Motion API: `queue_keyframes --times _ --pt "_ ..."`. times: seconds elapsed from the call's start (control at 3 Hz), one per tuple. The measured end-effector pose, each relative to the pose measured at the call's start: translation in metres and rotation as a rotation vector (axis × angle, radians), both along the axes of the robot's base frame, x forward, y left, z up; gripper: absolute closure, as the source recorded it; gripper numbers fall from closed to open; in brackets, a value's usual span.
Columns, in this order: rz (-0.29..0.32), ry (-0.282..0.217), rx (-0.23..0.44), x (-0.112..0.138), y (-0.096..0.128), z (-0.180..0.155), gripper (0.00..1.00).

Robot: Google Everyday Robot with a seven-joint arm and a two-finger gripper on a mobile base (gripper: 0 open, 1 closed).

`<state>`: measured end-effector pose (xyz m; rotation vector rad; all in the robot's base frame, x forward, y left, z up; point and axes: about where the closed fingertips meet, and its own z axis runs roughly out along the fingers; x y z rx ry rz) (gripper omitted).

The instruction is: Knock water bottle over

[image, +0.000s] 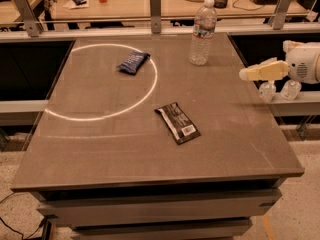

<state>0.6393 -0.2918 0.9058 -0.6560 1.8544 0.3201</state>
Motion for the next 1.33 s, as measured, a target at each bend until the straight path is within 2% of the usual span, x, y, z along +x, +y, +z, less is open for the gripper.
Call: queue_keyframes --times 0.33,0.67,1.0,1.33 --pt "-0.001 0.007 0.007 0.002 0.003 -0.001 0.00" --pt "0.021 -0.032 0.062 0.014 0.013 0.008 0.00" --pt "0.088 -0.093 0.141 0.031 0.037 0.020 0.00" --pt "0.129 -0.130 0.175 0.052 0.058 0.021 0.00"
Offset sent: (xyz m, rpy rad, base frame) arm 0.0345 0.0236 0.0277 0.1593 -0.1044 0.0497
